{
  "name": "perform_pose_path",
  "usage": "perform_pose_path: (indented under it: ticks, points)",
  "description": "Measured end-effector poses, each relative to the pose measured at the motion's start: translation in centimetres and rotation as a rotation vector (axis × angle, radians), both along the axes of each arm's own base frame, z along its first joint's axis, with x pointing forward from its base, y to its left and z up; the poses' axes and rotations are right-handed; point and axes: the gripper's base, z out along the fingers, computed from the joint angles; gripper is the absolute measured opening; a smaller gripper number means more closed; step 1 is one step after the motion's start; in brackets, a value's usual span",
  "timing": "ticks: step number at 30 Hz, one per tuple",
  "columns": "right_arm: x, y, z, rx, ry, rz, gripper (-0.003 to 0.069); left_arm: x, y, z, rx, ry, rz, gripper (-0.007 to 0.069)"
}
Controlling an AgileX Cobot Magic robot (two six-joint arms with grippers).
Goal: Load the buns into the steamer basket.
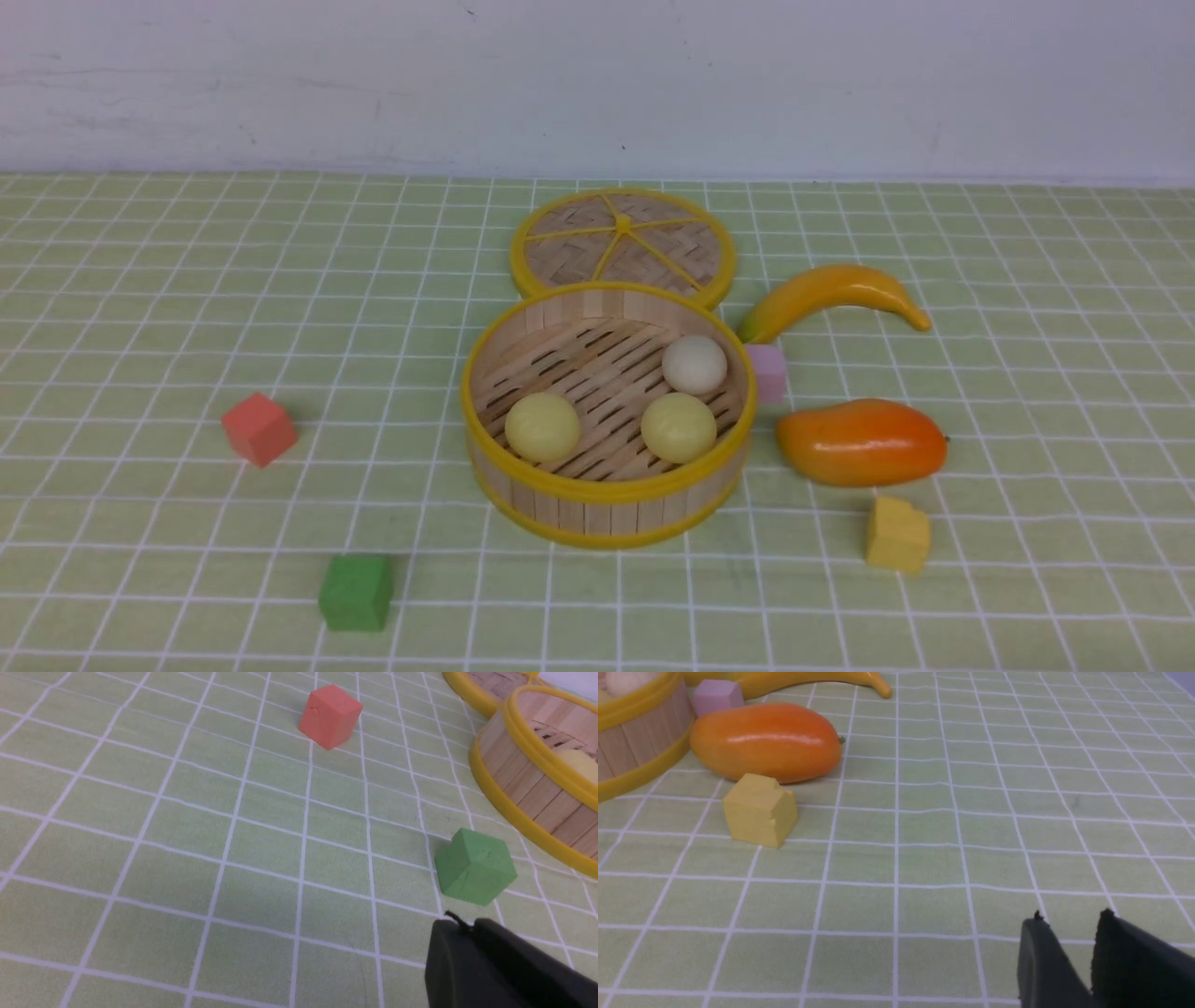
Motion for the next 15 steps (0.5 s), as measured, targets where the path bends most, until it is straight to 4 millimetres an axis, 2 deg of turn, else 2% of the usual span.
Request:
perform_pose_path:
  ticks: [15]
  points:
    - [0.00, 0.00, 0.00, 0.000, 0.000, 0.000, 0.0195, 0.00, 0.00, -0.01, 0.000, 0.001, 0.000, 0.0039]
